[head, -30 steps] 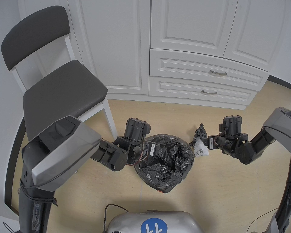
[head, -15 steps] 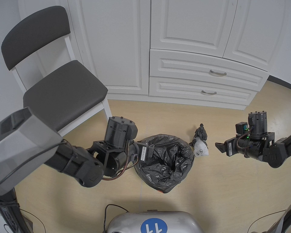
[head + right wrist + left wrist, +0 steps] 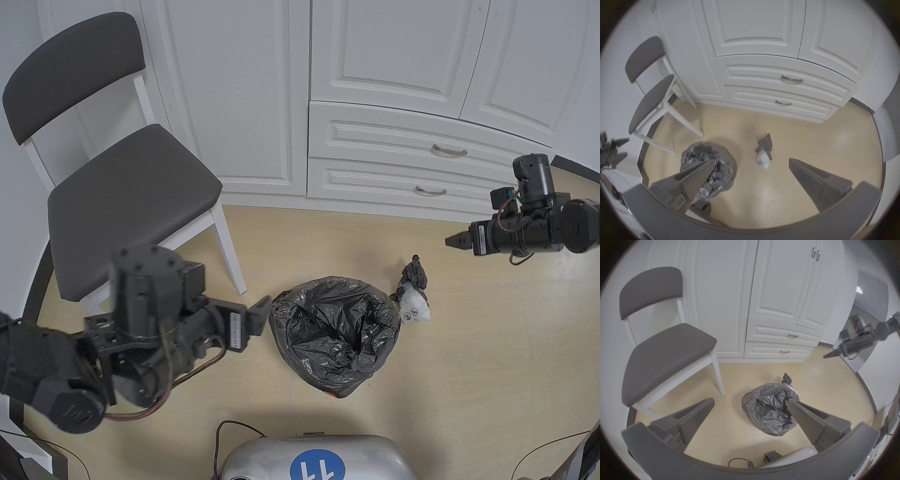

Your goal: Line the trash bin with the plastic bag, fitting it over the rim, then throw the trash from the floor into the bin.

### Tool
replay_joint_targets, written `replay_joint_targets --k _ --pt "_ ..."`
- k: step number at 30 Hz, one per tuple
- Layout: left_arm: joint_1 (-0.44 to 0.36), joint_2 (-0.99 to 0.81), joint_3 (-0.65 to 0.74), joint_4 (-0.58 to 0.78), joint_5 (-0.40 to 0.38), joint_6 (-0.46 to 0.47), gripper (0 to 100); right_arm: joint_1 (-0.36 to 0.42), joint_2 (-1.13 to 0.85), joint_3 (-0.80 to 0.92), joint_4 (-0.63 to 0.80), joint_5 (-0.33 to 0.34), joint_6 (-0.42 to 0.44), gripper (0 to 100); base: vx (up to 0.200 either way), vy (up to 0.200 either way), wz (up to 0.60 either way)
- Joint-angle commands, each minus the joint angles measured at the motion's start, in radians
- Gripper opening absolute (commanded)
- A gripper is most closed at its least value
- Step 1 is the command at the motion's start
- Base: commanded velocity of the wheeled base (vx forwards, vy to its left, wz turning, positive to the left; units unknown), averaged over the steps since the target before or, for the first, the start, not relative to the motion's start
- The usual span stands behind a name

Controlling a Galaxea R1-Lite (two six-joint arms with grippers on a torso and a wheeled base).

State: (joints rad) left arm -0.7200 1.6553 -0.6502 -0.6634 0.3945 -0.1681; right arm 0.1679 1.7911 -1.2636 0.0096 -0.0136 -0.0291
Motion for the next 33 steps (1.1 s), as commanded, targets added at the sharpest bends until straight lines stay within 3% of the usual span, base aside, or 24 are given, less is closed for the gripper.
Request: replay_joint_targets --k 1,7,17,22,26,33 --pt "0.030 -0.327 0.201 -0.028 0.023 -0.014 100 -0.064 0.304 -0.296 0.078 0.032 0.020 100 0.000 0.000 0.00" --pt "0.103 -0.434 0.282 -0.064 0.020 -0.045 100 -0.074 0.515 -0.464 0.063 0.034 0.066 100 0.000 0.000 0.00" --pt "0.105 -0.457 0.351 -0.131 0.018 -0.087 100 -0.108 0.858 -0.720 -0.031 0.029 0.100 100 0.000 0.000 0.00" --pt "0.117 -0.463 0.330 -0.131 0.017 -0.080 100 -0.117 0.941 -0.736 -0.068 0.024 0.121 100 0.000 0.000 0.00" --pt "0.119 -0.462 0.323 -0.131 0.018 -0.080 100 -0.122 1.019 -0.736 -0.266 0.026 0.129 100 0.000 0.000 0.00" --pt "0.117 -0.465 0.317 -0.131 0.021 -0.076 100 -0.119 1.090 -0.736 -0.450 0.047 0.129 100 0.000 0.000 0.00"
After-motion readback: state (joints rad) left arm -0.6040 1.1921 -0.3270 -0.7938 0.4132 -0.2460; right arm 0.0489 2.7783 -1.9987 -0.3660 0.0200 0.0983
